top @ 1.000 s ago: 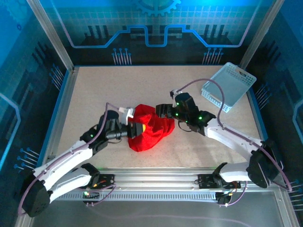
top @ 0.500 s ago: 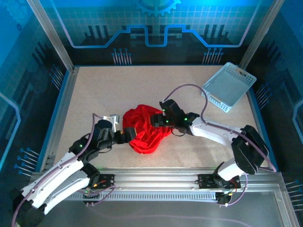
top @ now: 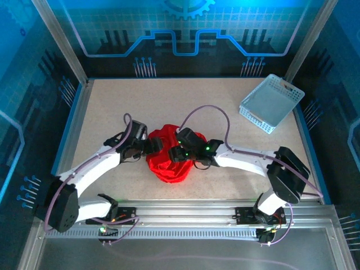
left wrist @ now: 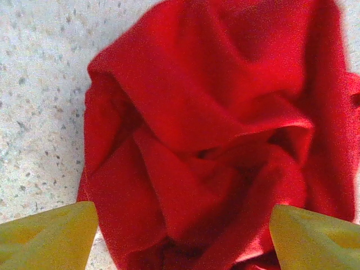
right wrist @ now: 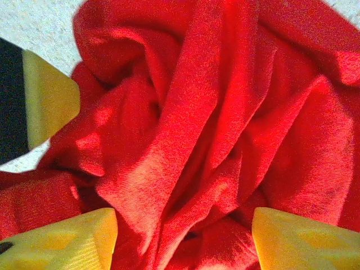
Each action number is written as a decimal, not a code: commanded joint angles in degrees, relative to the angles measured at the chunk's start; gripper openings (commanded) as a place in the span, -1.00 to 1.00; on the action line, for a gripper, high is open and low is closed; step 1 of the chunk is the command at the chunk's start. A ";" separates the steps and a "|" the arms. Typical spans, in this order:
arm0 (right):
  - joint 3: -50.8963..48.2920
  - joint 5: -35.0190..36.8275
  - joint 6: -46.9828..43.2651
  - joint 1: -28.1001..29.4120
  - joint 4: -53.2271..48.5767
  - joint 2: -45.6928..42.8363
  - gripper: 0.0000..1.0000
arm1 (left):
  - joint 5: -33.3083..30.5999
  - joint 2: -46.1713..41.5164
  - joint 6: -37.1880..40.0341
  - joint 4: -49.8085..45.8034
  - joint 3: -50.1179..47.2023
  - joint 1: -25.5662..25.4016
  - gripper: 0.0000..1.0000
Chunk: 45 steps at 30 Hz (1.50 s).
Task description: Fold the inside-out t-shirt
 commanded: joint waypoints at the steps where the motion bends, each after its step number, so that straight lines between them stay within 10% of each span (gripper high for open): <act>1: 3.47 -2.58 0.35 1.02 -0.27 3.48 0.27 | 2.92 2.88 1.49 0.78 1.26 0.34 0.53; 5: 7.77 -3.47 -0.56 1.59 -1.86 8.43 0.15 | 3.62 4.85 1.67 2.00 0.64 0.31 0.29; 14: 7.83 4.36 -1.97 1.02 -7.16 3.31 -0.96 | 1.17 2.24 3.73 1.46 -0.08 0.38 -0.53; 20: 4.85 6.30 -4.12 -2.49 -9.68 -9.06 -1.00 | -1.70 -3.87 5.68 1.16 0.83 0.42 -1.00; 32: 10.64 -11.20 -8.74 -16.88 -11.51 -30.53 -1.00 | -4.99 -22.56 9.48 0.73 9.73 2.08 -1.00; 40: 11.09 -17.39 -6.77 -16.81 -10.68 -30.12 -1.00 | -4.91 -11.08 10.09 -7.93 17.15 2.23 -0.98; 45: 11.61 -14.64 -4.70 -11.82 -8.35 -23.32 -1.00 | -9.52 0.40 9.01 -16.38 19.84 1.21 0.15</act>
